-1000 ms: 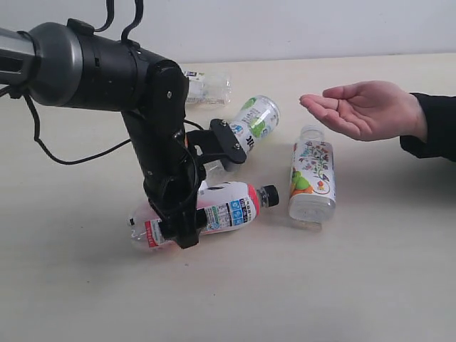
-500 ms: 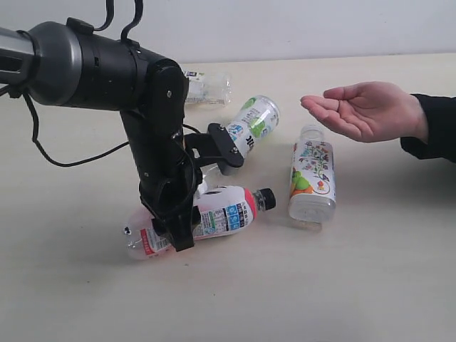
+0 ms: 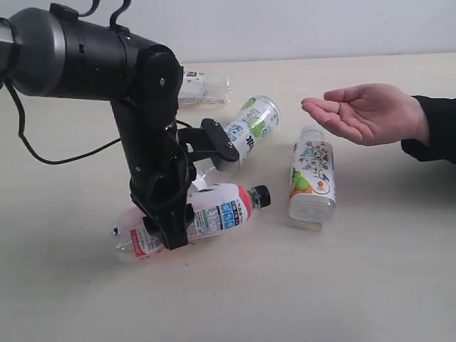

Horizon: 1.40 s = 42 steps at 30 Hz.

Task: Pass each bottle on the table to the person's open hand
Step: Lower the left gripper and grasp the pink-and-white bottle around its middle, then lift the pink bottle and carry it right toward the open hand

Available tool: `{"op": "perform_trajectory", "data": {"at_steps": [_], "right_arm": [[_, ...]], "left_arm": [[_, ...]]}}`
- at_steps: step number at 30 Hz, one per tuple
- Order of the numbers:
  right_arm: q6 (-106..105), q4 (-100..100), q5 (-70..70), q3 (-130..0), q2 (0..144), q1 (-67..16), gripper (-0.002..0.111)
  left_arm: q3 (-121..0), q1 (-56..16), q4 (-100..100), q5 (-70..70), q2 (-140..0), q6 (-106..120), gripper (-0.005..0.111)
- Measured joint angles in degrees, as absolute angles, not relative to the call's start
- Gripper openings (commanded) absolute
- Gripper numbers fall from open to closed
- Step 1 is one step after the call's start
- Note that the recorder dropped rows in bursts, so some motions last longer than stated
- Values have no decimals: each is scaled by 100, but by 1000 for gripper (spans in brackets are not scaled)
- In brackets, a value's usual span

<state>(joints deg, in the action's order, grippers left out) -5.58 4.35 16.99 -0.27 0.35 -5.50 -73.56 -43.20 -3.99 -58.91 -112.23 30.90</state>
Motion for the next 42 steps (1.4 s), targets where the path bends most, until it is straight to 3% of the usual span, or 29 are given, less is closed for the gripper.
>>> {"op": "perform_trajectory", "data": {"at_steps": [10, 18, 28, 36, 42], "right_arm": [[-558, 435, 1699, -27, 35, -550, 0], [-558, 435, 1699, -27, 35, -550, 0], [-558, 435, 1699, -27, 35, -550, 0], [-558, 435, 1699, -27, 35, -550, 0], [-558, 435, 1699, -27, 35, -550, 0]], "left_arm": [[-7356, -4415, -642, -6105, -10358, 2386, 0], [-7611, -4541, -2554, -5913, -9793, 1944, 0], [-7919, -4763, -6104, -3923, -9770, 1998, 0], [-7978, -4763, -6861, -2446, -10037, 1662, 0], [-8604, -4948, -6878, -1950, -11122, 1132, 0]]}}
